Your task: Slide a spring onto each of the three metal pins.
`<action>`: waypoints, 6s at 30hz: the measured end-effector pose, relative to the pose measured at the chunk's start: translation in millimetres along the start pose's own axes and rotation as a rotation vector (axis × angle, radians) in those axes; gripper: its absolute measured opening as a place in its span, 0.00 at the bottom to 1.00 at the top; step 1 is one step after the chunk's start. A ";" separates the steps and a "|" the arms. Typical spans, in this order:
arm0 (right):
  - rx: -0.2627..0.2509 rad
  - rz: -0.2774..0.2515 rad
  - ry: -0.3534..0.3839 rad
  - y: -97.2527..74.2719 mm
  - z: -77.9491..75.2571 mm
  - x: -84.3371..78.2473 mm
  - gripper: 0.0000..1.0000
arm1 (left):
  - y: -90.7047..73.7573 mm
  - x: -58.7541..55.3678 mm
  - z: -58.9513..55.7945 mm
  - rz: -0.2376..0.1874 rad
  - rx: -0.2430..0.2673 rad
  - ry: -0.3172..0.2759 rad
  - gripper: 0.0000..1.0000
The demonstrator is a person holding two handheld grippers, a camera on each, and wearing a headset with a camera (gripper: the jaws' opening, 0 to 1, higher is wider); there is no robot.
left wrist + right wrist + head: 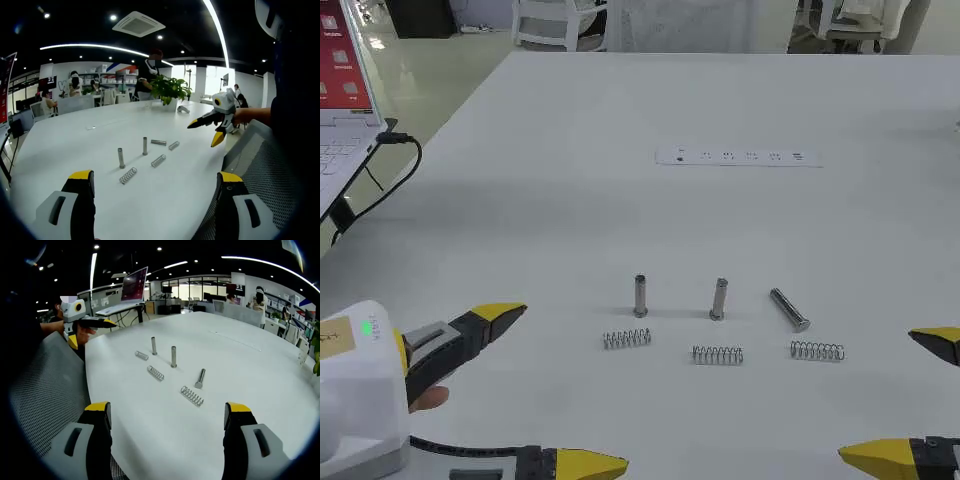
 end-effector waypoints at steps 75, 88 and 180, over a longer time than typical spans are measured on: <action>-0.008 -0.004 0.010 -1.9 4.5 0.8 0.92 | 0.8 -1.5 -2.7 0.006 -0.015 0.009 0.99; -0.015 -0.010 0.008 -4.2 0.3 3.3 0.90 | 1.0 -1.8 -2.1 0.009 -0.010 0.007 0.99; -0.125 0.332 0.055 111.6 -95.3 31.7 0.25 | 25.1 -3.4 32.9 0.013 0.006 -0.004 0.99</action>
Point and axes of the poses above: the centre of the closed fingertips' face, and the gripper's own axes: y roughly forward along the fingers, z roughly to its left, x roughly out of its top, the point moved 3 cm from there along -y, roughly backward along the fingers, and after that the axes turned 4 degrees about x, right-handed, at the moved point
